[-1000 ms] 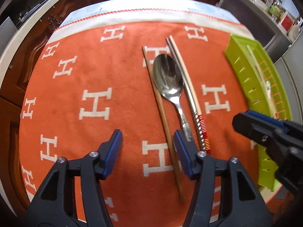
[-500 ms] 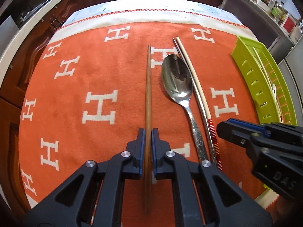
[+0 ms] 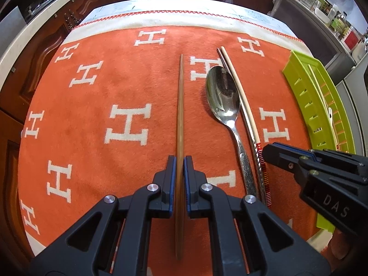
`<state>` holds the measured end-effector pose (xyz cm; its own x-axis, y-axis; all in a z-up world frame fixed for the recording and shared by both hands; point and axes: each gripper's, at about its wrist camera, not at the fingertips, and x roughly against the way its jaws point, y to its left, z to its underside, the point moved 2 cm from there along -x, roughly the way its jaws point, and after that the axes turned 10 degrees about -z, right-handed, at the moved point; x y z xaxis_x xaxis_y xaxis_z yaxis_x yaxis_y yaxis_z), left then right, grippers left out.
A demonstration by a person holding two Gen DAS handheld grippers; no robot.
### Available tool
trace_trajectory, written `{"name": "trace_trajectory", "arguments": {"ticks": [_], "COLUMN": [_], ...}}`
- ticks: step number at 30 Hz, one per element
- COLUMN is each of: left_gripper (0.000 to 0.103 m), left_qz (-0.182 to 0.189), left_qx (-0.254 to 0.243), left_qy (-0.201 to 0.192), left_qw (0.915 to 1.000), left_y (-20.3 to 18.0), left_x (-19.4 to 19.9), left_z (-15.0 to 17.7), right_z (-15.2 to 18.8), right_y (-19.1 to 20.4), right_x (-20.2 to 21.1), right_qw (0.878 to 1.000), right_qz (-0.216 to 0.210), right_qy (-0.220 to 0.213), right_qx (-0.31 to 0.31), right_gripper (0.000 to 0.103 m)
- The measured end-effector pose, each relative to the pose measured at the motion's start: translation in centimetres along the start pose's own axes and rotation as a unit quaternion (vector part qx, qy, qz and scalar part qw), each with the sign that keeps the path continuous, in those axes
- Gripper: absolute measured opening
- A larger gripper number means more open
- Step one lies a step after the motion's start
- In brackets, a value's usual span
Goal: Organize utensils
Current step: 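Close the right tool on a red-banded wooden chopstick beside the spoon, then carry the wooden chopstick with the left tool while the right tool carries its chopstick to the tray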
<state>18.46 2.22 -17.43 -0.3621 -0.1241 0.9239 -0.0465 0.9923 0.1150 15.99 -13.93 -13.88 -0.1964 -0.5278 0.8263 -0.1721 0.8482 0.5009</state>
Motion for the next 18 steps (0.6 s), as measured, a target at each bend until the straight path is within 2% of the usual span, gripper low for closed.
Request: {"name": "trace_trajectory", "arguments": {"ticks": [11, 15, 18], "left_gripper": [0.005, 0.005, 0.005], "left_qz": [0.011, 0.030, 0.028], "left_qx": [0.004, 0.019, 0.008], "left_qy": [-0.008, -0.007, -0.009], "left_qw": [0.9999, 0.9993, 0.9995], "left_y": [0.4, 1.0, 0.8], "left_x": [0.0, 0.0, 0.1], "left_z": [0.2, 0.3, 0.3], "right_z": [-0.5, -0.9, -1.1], "right_y": [0.6, 1.1, 1.5], "right_x": [-1.3, -1.5, -1.8], "right_qw": [0.999, 0.998, 0.996], "right_qz": [0.035, 0.057, 0.075], "right_qy": [0.007, 0.006, 0.004], "right_qx": [0.013, 0.027, 0.039], "right_gripper": [0.007, 0.005, 0.005]}}
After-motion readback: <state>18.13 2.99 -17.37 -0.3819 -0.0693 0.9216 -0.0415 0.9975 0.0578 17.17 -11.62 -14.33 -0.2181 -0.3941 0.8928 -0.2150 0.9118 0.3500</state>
